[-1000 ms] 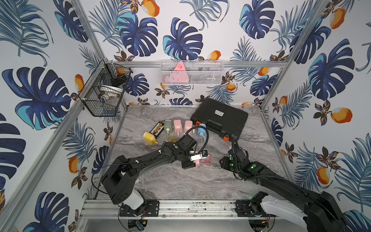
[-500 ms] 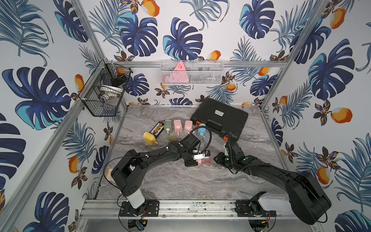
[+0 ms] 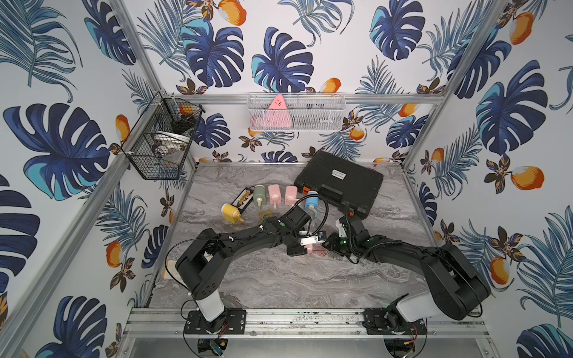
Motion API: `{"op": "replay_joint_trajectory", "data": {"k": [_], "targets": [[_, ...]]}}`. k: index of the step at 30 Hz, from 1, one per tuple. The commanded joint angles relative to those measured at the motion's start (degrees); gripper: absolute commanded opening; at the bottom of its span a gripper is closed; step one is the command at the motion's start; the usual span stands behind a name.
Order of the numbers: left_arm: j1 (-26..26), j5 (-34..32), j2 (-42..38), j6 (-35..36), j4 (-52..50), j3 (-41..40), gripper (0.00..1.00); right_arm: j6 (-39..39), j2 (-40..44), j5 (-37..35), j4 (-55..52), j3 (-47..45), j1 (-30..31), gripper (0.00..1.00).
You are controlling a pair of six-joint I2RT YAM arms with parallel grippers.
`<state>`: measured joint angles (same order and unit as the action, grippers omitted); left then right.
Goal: Put the tray back into the pencil sharpener
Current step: Close the container of the pencil sharpener.
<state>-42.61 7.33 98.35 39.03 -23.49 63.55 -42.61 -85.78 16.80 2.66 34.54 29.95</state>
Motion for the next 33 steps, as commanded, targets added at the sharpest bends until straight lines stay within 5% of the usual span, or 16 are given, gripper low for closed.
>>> {"op": "replay_joint_trajectory", "data": {"k": [1, 23, 33], "targets": [[0.07, -0.21, 0.92, 0.06, 0.38, 0.26, 0.43, 0.5, -1.42, 2.34, 2.94, 0.7, 0.05, 0.3], [1.91, 4.71, 3.7, -1.75, -0.29, 1.68, 0.43, -0.27, -6.01, 11.02, 12.65, 0.12, -0.05, 0.29], [2.27, 4.52, 3.66, -2.38, 0.37, 1.55, 0.41, -0.36, 4.06, 0.22, 4.81, -3.24, -2.53, 0.35]]}}
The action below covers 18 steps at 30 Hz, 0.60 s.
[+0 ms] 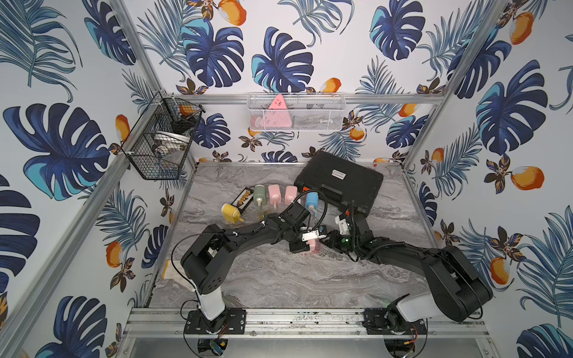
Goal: Put the tray back into the pencil sharpener
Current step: Close the container of the pencil sharpener.
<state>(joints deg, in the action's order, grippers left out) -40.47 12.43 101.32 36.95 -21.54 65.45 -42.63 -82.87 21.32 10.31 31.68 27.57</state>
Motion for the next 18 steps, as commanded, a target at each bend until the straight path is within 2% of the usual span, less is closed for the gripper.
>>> {"op": "replay_joint_trajectory", "data": {"k": [1, 3, 7, 18], "targets": [[0.13, -0.57, 0.57, -0.39, -1.54, -0.33, 0.42, -0.58, 1.16, -5.14, -3.31, -0.46, -0.18, 0.33], [0.13, -0.56, 0.5, -0.39, -1.49, -0.42, 0.42, -0.7, 0.27, -5.44, -3.54, -0.31, -0.16, 0.28], [0.13, -0.4, 0.44, -0.56, -1.23, -0.68, 0.41, -0.55, -3.25, -1.31, -0.78, 0.73, -0.21, 0.2], [0.13, 0.05, 0.88, -0.89, -0.85, -0.67, 0.41, 0.47, -9.61, 7.08, 3.01, 3.91, 1.15, 0.18]]}}
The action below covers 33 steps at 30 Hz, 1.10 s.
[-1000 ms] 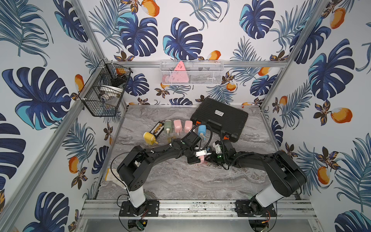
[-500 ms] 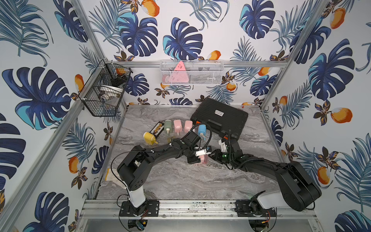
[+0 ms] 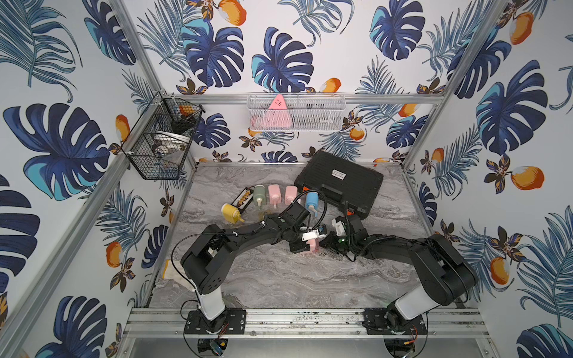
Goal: Put the tray back into the pencil sharpener
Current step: Close the container of the pencil sharpener.
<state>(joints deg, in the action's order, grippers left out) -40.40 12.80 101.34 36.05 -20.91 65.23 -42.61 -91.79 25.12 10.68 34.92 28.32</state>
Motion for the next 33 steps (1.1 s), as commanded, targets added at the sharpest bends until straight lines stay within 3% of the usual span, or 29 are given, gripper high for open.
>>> {"op": "replay_joint_trajectory", "data": {"k": [1, 12, 17, 23, 29, 31, 33], "targets": [[0.06, -0.25, 0.87, -0.02, -1.51, -0.34, 0.41, 0.26, -1.04, 3.71, 3.06, 0.84, 0.55, 0.18], [0.05, 0.03, 0.85, -0.28, -1.33, -0.46, 0.4, -1.6, -4.81, 8.23, 7.63, 1.83, 0.95, 0.17], [0.02, -0.57, 0.17, -0.88, -0.6, -0.76, 0.4, -3.33, -2.63, 5.3, 7.33, 0.19, 0.79, 0.17], [0.06, -1.37, -2.03, -4.34, 1.6, -1.19, 0.33, -4.17, 10.72, -9.57, -1.85, -4.59, 0.59, 0.19], [-0.24, 0.01, -5.91, -11.22, 5.36, -1.57, 0.15, -3.93, 28.07, -20.97, -12.9, -8.53, 0.51, 0.22], [-0.75, -0.37, -7.45, -14.21, 7.64, -1.85, 0.02, -3.89, 33.4, -23.49, -16.48, -9.2, 0.51, 0.22], [-1.53, -0.79, -8.31, -17.3, 8.87, -1.28, 0.0, -3.85, 37.69, -25.34, -19.38, -9.65, 0.51, 0.23]]}}
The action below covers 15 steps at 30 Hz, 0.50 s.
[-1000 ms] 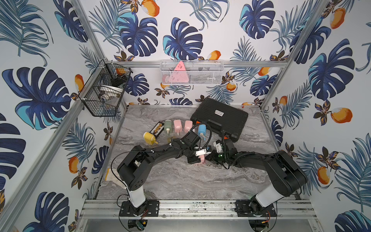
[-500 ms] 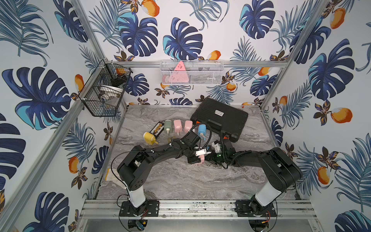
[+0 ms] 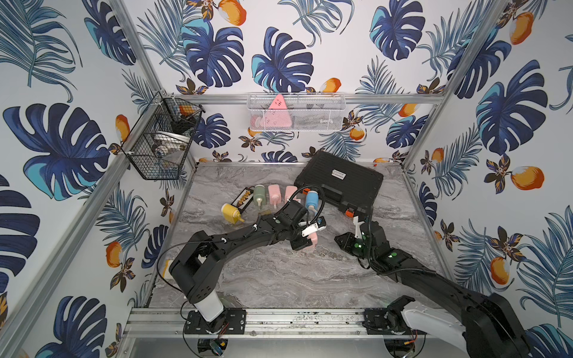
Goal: Put the tray back into the pencil sharpener
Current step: Close the container of the pencil sharpener.
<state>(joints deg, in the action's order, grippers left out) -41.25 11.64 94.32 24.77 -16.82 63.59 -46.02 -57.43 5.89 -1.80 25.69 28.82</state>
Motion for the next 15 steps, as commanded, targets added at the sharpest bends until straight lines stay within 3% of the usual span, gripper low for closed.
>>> {"op": "replay_joint_trajectory", "data": {"k": [1, 7, 15], "targets": [[-1.21, -0.28, -1.5, -7.65, 5.3, 0.75, 0.0, -0.42, 5.24, -7.0, -8.35, -0.55, 0.01, 0.23], [-4.66, -6.78, -0.83, -16.67, 6.03, 5.23, 0.0, 0.65, 12.69, -10.55, -14.92, -0.34, 0.05, 0.25], [-7.61, -14.96, 7.93, -29.47, -6.69, 21.92, 0.0, 1.0, 16.84, -12.72, -19.92, 0.06, 0.01, 0.26]]}}
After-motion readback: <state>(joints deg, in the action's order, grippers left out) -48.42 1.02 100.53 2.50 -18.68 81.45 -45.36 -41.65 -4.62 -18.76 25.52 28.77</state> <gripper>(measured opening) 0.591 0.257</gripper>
